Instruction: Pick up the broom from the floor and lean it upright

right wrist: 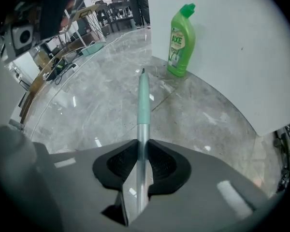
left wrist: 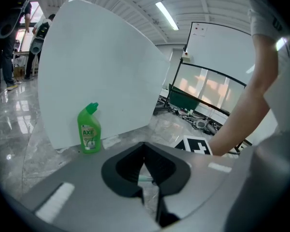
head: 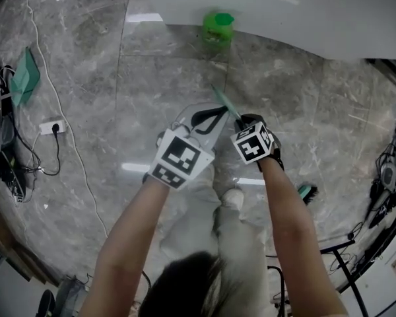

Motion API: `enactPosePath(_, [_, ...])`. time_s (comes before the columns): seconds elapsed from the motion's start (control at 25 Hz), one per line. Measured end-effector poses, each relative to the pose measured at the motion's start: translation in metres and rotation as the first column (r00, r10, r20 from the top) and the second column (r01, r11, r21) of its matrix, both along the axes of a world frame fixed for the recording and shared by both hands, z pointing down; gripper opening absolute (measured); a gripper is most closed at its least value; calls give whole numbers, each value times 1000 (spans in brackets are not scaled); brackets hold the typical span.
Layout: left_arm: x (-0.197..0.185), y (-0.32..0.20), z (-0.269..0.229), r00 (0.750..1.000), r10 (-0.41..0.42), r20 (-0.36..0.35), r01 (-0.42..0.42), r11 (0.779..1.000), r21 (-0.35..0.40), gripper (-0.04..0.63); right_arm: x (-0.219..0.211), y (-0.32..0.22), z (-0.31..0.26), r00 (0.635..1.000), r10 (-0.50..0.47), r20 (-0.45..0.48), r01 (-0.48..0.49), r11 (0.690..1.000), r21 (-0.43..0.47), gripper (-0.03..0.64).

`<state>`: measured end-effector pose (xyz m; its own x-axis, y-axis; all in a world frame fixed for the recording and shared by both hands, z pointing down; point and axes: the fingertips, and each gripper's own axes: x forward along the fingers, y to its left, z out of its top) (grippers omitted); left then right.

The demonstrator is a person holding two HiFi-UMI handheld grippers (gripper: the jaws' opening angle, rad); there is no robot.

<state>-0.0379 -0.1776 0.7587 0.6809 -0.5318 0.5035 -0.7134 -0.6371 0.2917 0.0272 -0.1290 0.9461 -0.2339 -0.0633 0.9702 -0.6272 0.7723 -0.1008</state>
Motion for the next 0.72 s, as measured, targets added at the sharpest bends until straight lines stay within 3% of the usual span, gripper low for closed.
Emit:
enactPosePath(0.36, [29, -6, -98, 999, 5, -34, -2, 997, 77, -2, 35, -29, -107, 991, 67, 113, -83, 986, 147, 72])
enactPosePath(0.72, [62, -23, -190, 998, 29, -54, -20, 988, 156, -2, 69, -72, -222, 944, 146, 296, -217, 949, 227, 72])
